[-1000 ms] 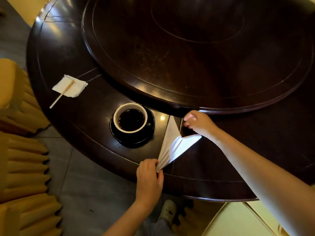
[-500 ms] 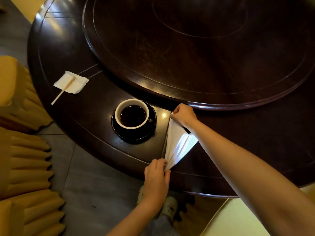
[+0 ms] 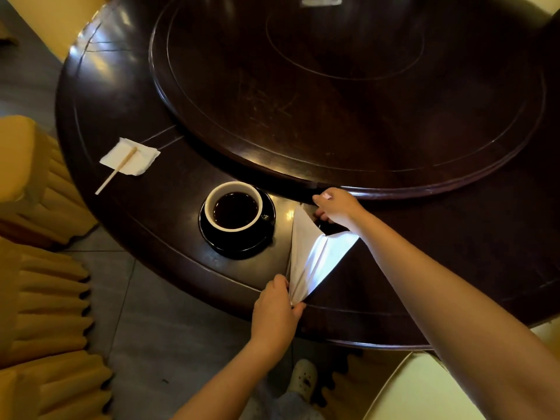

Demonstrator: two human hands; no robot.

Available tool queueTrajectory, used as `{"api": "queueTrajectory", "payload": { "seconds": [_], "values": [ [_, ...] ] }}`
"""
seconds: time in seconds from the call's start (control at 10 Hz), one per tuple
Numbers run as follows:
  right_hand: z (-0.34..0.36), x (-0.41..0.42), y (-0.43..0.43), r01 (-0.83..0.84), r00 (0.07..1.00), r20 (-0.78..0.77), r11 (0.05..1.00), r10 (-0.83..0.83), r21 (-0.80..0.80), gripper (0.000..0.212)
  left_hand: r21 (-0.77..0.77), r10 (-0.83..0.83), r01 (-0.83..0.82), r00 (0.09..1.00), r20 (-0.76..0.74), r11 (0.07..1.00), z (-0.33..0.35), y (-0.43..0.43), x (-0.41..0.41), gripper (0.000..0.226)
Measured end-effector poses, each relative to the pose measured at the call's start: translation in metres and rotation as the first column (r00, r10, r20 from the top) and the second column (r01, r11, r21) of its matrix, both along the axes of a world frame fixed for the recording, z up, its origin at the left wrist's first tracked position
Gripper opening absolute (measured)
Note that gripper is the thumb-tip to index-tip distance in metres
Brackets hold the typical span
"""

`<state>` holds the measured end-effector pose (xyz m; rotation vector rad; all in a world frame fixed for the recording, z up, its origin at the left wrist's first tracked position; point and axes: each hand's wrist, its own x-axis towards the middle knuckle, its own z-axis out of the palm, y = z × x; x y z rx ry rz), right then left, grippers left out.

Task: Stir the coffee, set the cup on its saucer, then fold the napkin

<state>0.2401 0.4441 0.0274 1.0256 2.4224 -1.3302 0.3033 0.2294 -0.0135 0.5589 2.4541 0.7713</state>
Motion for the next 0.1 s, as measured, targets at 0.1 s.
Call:
{"api": "queueTrajectory", "payload": {
  "seconds": [0.1],
  "values": [
    [0.0165, 0.0374, 0.0014, 0.079, 0.994, -0.079, 0.993, -0.072, 0.092, 0.017, -0.155, -0.11, 0.106, 0.994, -0.023, 0.982, 0.0091, -0.0086, -0.0036, 0.034]
  ]
}}
